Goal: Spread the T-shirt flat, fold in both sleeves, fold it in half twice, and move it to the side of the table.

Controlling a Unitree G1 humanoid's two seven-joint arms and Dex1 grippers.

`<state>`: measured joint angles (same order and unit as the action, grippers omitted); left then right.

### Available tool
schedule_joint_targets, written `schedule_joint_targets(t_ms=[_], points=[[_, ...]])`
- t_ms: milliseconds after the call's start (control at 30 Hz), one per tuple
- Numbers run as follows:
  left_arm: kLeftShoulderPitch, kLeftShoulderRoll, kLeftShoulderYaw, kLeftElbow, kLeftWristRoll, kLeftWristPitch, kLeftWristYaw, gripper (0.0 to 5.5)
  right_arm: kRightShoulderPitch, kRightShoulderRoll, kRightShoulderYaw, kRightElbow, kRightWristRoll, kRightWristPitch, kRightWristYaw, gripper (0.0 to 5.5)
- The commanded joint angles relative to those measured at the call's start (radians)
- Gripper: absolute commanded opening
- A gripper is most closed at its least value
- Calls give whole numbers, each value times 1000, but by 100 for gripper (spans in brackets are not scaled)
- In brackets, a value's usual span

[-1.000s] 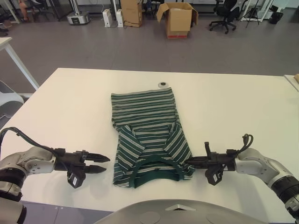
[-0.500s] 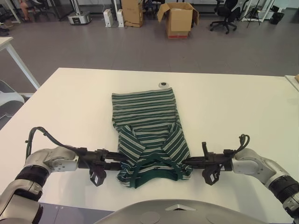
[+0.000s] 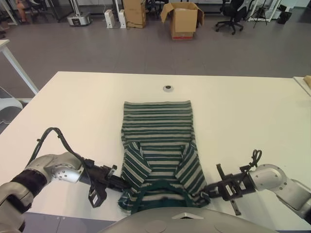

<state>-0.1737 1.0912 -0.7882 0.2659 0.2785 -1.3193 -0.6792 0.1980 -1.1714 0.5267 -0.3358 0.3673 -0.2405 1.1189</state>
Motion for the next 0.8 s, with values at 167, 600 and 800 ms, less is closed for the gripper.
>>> schedule_joint_targets(t_ms=[167,600,800], points=[[36,281,-9,-569,-924,836,-388,0,-78,-180,-239,-216,720,623,74,0],[-483,-393,299,627,-797,1285,-660,0,-951,550,-170,1016,345,907,-13,0],[-562,-599,515,898,-747,1283,-485,0,-1061,719,-264,1413,141,766,-117,0]])
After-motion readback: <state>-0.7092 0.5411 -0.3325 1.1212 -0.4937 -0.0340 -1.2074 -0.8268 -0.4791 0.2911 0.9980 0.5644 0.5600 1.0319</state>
